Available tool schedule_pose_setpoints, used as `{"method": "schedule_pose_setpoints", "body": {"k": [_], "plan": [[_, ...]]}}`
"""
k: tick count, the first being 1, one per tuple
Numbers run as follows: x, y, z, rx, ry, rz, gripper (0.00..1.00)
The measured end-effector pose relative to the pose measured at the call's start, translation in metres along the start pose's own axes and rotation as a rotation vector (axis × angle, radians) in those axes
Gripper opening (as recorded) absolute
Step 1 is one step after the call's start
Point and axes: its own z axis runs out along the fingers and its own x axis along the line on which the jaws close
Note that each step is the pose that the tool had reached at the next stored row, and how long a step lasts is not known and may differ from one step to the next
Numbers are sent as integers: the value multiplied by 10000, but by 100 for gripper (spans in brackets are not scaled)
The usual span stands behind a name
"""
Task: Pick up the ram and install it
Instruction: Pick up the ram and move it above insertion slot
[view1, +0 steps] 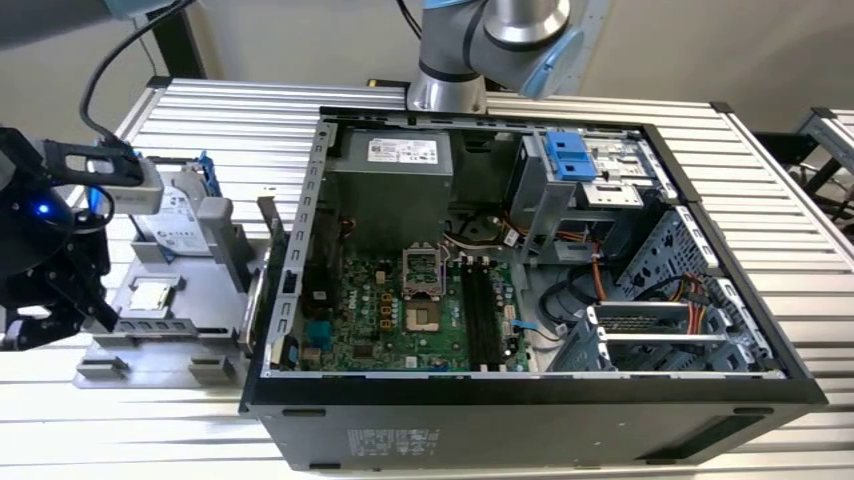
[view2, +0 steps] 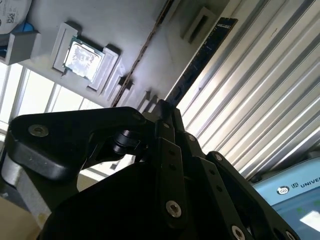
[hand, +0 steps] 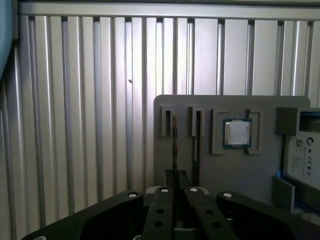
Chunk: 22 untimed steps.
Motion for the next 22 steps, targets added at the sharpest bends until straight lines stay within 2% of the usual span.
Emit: {"method": "schedule_pose_setpoints", "body": {"k": [15,22], "plan": [[-7,1,-196,0,0,-10,0],[-11,2,-311,-1,0,-11,0]]}}
